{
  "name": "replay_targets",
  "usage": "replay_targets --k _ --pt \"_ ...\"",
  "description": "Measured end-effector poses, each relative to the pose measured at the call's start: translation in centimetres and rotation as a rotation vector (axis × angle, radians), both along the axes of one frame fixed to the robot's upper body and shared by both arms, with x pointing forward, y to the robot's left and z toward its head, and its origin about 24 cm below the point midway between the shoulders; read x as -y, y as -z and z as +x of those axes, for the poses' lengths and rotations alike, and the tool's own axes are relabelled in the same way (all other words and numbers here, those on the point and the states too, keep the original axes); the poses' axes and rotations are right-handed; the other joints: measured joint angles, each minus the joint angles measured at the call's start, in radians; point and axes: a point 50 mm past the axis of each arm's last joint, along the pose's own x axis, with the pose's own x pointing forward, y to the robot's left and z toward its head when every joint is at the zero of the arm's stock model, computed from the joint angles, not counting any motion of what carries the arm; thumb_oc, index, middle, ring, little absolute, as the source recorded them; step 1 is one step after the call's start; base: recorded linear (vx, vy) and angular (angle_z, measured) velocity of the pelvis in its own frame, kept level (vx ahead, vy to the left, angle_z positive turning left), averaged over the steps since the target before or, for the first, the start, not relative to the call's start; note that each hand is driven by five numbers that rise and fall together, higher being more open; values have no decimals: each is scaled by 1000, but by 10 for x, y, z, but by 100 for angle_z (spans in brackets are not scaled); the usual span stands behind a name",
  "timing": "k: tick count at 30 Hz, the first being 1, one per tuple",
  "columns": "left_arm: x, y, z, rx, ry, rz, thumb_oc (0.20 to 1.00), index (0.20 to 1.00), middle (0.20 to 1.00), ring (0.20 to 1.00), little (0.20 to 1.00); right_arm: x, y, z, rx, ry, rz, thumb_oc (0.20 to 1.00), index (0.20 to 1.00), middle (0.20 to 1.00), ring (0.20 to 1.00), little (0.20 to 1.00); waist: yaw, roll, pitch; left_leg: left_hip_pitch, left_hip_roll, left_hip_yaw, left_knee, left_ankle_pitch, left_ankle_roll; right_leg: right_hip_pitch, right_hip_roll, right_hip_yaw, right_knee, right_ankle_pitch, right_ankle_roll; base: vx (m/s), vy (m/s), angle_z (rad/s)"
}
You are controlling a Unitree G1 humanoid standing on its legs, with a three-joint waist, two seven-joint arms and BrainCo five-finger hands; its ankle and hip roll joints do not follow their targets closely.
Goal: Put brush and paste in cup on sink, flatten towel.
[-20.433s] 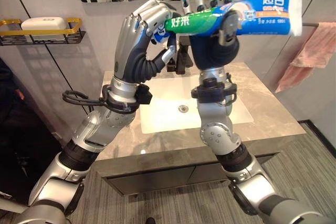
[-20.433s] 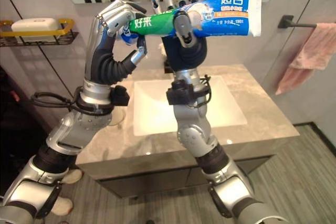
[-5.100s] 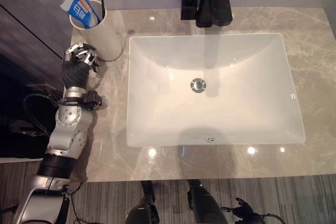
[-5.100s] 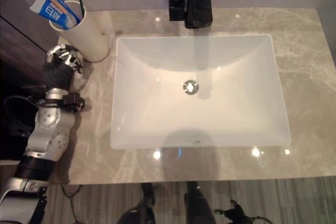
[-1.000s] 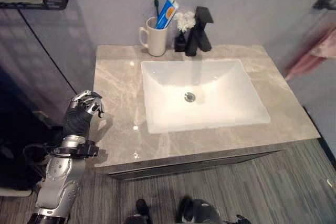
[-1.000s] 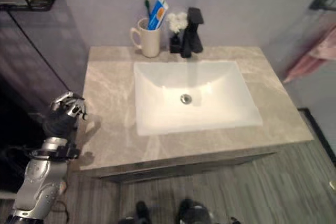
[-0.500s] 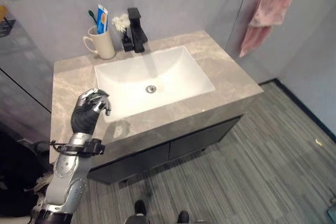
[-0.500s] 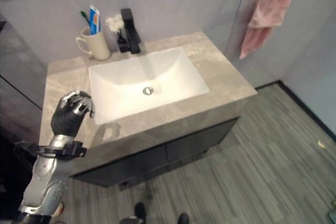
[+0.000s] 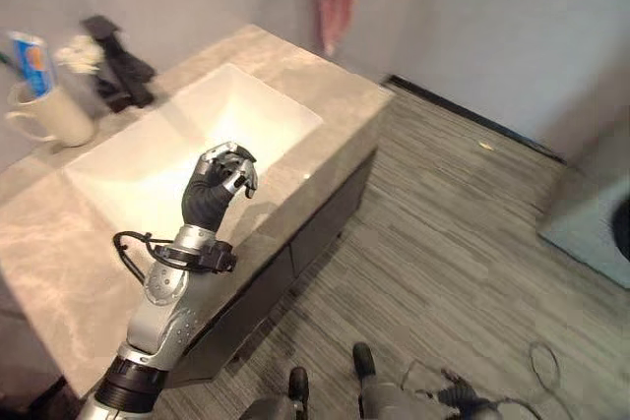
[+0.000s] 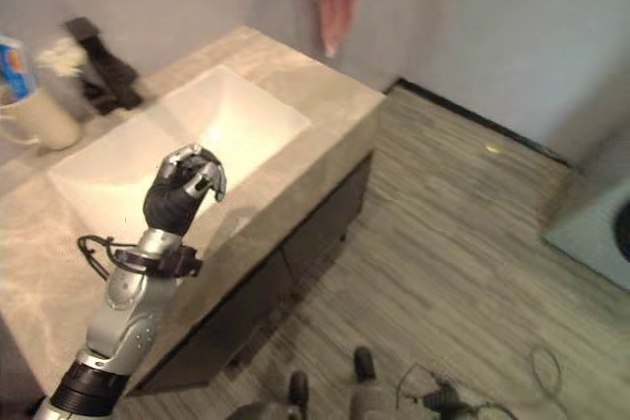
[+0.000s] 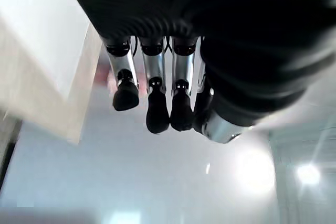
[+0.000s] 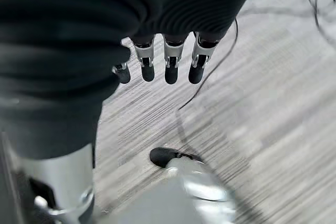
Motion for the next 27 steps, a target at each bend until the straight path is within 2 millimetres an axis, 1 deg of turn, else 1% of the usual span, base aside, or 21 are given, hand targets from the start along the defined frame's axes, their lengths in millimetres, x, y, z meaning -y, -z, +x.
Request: replay_targets --k 1,2,3,4,5,6,7,8,10,12,13,15,16,17,19,20,21,22,25,26,27 --pt "-2 3 2 -16 -12 -2 200 200 200 200 200 1 1 -1 -14 1 -7 1000 1000 1000 1000 1000 0 17 9 5 24 47 -3 7 11 -2 -24 -148 60 -37 -26 -266 82 -241" --pt "-10 10 1 -37 -64 -48 200 200 200 200 200 -3 4 -11 -26 -14 5 1000 1000 1000 1000 1000 40 39 8 51 70 125 -41 20 -4 53 -78 -393 222 -115 -19 -210 13 -151" --pt "-6 11 0 -42 -48 -48 200 200 200 200 200 -2 7 -21 -52 -4 5 1000 1000 1000 1000 1000 29 37 0 65 80 143 -57 35 -14 104 -74 -323 280 -162 3 -152 -27 -154" --pt "-6 13 -3 -46 -49 -57 213 213 213 213 213 0 8 -25 -68 7 1 1000 1000 1000 1000 1000 52 39 -10 73 98 179 -78 51 -28 121 -65 -315 327 -221 -3 -65 -88 -75" --pt "-6 16 -4 -63 -51 -53 398 398 398 398 398 1 8 -25 -69 16 0 1000 1000 1000 1000 1000 62 32 -14 71 106 195 -79 55 -38 156 -58 -323 312 -254 -7 -8 -126 -82" --pt "-6 21 -5 -91 -42 -34 533 533 533 533 533 3 10 -31 -83 28 -2 1000 1000 1000 1000 1000 57 12 -29 73 100 202 -95 63 -67 204 -44 -333 204 -272 -55 12 -120 -50" --pt "-3 37 -7 -159 -28 -18 595 595 595 595 595 9 11 -42 -106 53 -12 1000 1000 1000 1000 1000 49 23 -50 82 117 199 -111 78 -111 233 -11 -333 124 -236 -91 56 -134 -37" --pt "-4 49 -10 -217 -20 -1 1000 1000 1000 1000 1000 13 11 -45 -114 57 -22 1000 1000 1000 1000 1000 57 27 -67 87 125 195 -109 82 -115 246 13 -311 95 -220 -106 57 -114 -45" --pt "-1 66 -14 -288 -7 8 1000 1000 1000 1000 1000 20 12 -57 -145 76 -36 1000 1000 1000 1000 1000 59 33 -98 91 145 165 -108 84 -119 254 46 -287 71 -213 -119 73 -152 -34" --pt "3 80 -16 -348 -1 29 1000 1000 1000 1000 1000 24 13 -65 -163 99 -43 1000 1000 1000 1000 1000 54 35 -126 91 157 143 -107 92 -120 265 63 -288 50 -209 -129 29 -138 -6" --pt "3 87 -17 -380 -4 49 1000 1000 1000 1000 1000 27 13 -70 -173 105 -49 1000 1000 1000 1000 1000 48 37 -137 91 168 116 -100 98 -128 271 78 -289 46 -210 -135 -5 -165 0" --pt "3 91 -17 -394 -13 69 1000 1000 1000 1000 1000 28 13 -71 -171 116 -48 1000 1000 1000 1000 1000 47 39 -135 83 178 82 -74 101 -132 277 85 -291 45 -212 -140 -22 -148 1" --pt "3 90 -16 -386 -18 88 1000 1000 1000 1000 1000 29 12 -69 -164 123 -45 1000 1000 1000 1000 1000 47 40 -132 56 185 60 -33 102 -140 268 92 -291 56 -221 -153 -13 -108 13" --pt "4 88 -14 -374 -20 98 1000 1000 1000 1000 1000 28 12 -67 -156 132 -38 1000 1000 1000 1000 1000 49 28 -126 -1 185 35 45 113 -155 247 83 -290 72 -230 -168 -3 -70 19" --pt "4 85 -11 -356 -29 116 1000 1000 1000 1000 1000 29 11 -60 -146 136 -40 1000 1000 1000 1000 1000 71 8 -85 -61 177 -50 175 142 -199 237 62 -275 90 -231 -196 20 -9 -20" --pt "6 97 -14 -403 -35 131 1000 1000 1000 1000 1000 32 9 -52 -129 135 -58 1000 1000 1000 1000 1000 112 6 -70 -92 167 -142 232 135 -209 252 62 -239 85 -222 -210 61 35 -40" --pt "8 109 -15 -448 -28 175 1000 1000 1000 1000 1000 35 8 -51 -129 141 -73 1000 1000 1000 1000 1000 108 16 -76 -87 148 -174 211 121 -207 257 61 -252 66 -212 -219 99 62 -34" --pt "9 119 -16 -491 -25 193 1000 1000 1000 1000 1000 38 8 -54 -143 145 -82 1000 1000 1000 1000 1000 110 22 -76 -72 128 -210 155 117 -200 260 60 -248 62 -211 -218 107 76 7" --pt "3 141 -28 -587 -42 248 1000 1000 1000 1000 1000 39 8 -51 -136 145 -83 1000 1000 1000 1000 1000 100 32 -74 -28 101 -211 -12 118 -194 262 71 -237 46 -197 -201 110 91 -13" --pt "-3 157 -36 -652 -59 301 1000 1000 1000 1000 1000 41 8 -53 -147 148 -91 1000 1000 1000 1000 1000 107 45 -73 23 94 -216 -70 117 -191 264 84 -211 47 -193 -198 115 92 -56" --pt "-7 171 -44 -714 -61 340 1000 1000 1000 1000 1000 45 7 -53 -152 151 -102 1000 1000 1000 1000 1000 102 69 -76 63 95 -214 -89 137 -169 277 103 -203 46 -190 -195 110 87 -48"
